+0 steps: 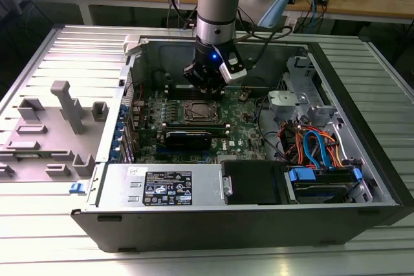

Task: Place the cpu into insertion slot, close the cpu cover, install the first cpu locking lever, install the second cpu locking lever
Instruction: 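Install the second cpu locking lever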

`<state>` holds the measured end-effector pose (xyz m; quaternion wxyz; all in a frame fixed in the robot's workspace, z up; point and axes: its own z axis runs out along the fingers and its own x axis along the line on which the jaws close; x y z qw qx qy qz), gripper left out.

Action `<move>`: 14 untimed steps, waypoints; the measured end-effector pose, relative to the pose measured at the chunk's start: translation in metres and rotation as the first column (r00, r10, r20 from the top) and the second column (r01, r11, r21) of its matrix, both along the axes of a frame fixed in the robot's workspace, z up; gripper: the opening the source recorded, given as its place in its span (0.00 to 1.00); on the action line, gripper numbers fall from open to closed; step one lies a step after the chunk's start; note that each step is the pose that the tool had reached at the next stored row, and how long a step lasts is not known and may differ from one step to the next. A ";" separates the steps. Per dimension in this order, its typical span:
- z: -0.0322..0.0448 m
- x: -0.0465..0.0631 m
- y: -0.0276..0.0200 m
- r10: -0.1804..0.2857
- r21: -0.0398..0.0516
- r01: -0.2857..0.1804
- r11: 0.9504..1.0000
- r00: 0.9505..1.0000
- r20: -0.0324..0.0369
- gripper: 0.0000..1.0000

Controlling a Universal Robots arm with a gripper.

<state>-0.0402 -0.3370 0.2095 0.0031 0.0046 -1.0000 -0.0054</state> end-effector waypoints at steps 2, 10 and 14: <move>0.0000 0.000 -0.0006 0.000 0.000 0.000 1.000 1.000 0.000 0.11; 0.0001 0.000 -0.0111 0.000 0.000 0.000 1.000 1.000 0.000 0.11; 0.0109 0.000 -0.0119 0.000 -0.001 0.000 1.000 1.000 0.000 0.11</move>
